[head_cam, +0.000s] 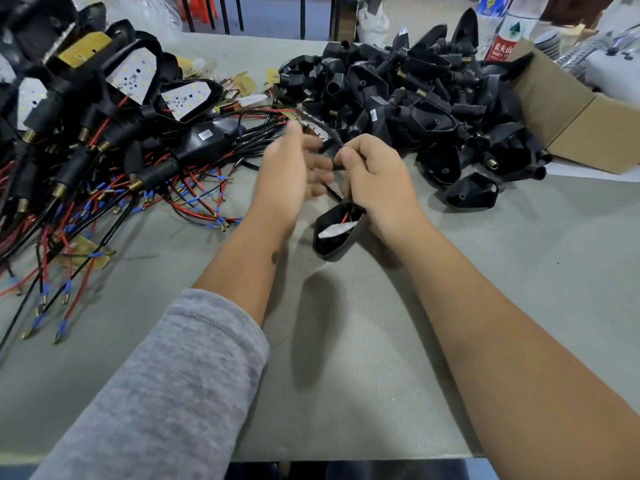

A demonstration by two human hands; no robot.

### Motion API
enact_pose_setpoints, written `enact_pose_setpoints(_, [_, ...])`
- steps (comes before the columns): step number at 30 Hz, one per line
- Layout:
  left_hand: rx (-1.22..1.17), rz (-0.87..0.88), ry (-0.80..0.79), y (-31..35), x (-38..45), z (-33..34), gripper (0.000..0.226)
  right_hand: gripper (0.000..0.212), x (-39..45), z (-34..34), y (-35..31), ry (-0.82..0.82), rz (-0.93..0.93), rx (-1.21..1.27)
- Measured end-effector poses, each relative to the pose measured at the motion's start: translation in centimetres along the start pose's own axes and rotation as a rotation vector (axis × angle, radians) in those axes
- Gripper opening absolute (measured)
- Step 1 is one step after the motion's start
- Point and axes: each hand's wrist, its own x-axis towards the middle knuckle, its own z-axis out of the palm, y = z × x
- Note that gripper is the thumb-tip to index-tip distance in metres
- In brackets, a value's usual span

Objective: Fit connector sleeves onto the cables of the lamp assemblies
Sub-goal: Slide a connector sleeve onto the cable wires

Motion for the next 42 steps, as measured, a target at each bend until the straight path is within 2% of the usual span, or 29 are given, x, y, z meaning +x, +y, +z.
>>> enact_pose_setpoints(4, [-0.385, -0.033, 0.131, 0.4, 0.7, -1.5, 0.037, 0.028, -0.5, 0.2, -0.3, -0.157, -0.021, -0.091])
enact_pose_setpoints(10, [-0.521, 0.004, 0.274, 0.3, 1.1, -2.1, 0.028, 0.017, -0.8, 0.2, -0.4, -0.28, -0.071, -0.19])
enact_pose_setpoints(15, [-0.488, 0.049, 0.4, 0.1, 2.0, -1.7, 0.03, 0.018, -1.2, 0.5, -0.6, -0.354, -0.101, -0.187])
enact_pose_setpoints(18, [-0.5, 0.042, 0.404, 0.0, 2.2, -1.6, 0.031, 0.018, -1.4, 0.5, -0.7, -0.391, -0.107, -0.189])
enact_pose_setpoints(23, [-0.201, 0.068, 0.345, -0.3, 1.8, -1.7, 0.024, 0.026, -1.8, 0.5, -0.8, -0.417, -0.135, -0.236])
enact_pose_setpoints(27, [-0.042, 0.07, 0.254, -0.4, 1.2, -1.1, 0.023, 0.034, -1.8, 0.5, -0.8, -0.288, -0.193, -0.363])
enact_pose_setpoints(30, [0.007, 0.088, 0.196, -0.6, 0.9, -0.5, 0.028, 0.026, -0.7, -0.8, -0.3, -0.024, -0.214, -0.516])
enact_pose_setpoints(33, [0.17, 0.118, 0.17, -0.8, 0.8, -0.4, 0.028, 0.024, 0.8, -3.6, 0.7, 0.246, -0.128, -0.589])
enact_pose_setpoints(37, [0.278, 0.1, 0.15, -0.6, 0.4, -0.2, 0.027, 0.025, 1.5, -7.4, 2.3, 0.501, 0.112, -0.74])
enact_pose_setpoints(39, [0.297, 0.098, 0.147, -0.5, 0.2, -0.1, 0.025, 0.028, 1.5, -8.9, 3.0, 0.539, 0.264, -0.734])
enact_pose_setpoints(42, [0.28, 0.11, 0.133, -0.4, 0.1, 0.0, 0.021, 0.034, 1.4, -10.0, 4.1, 0.427, 0.454, -0.698])
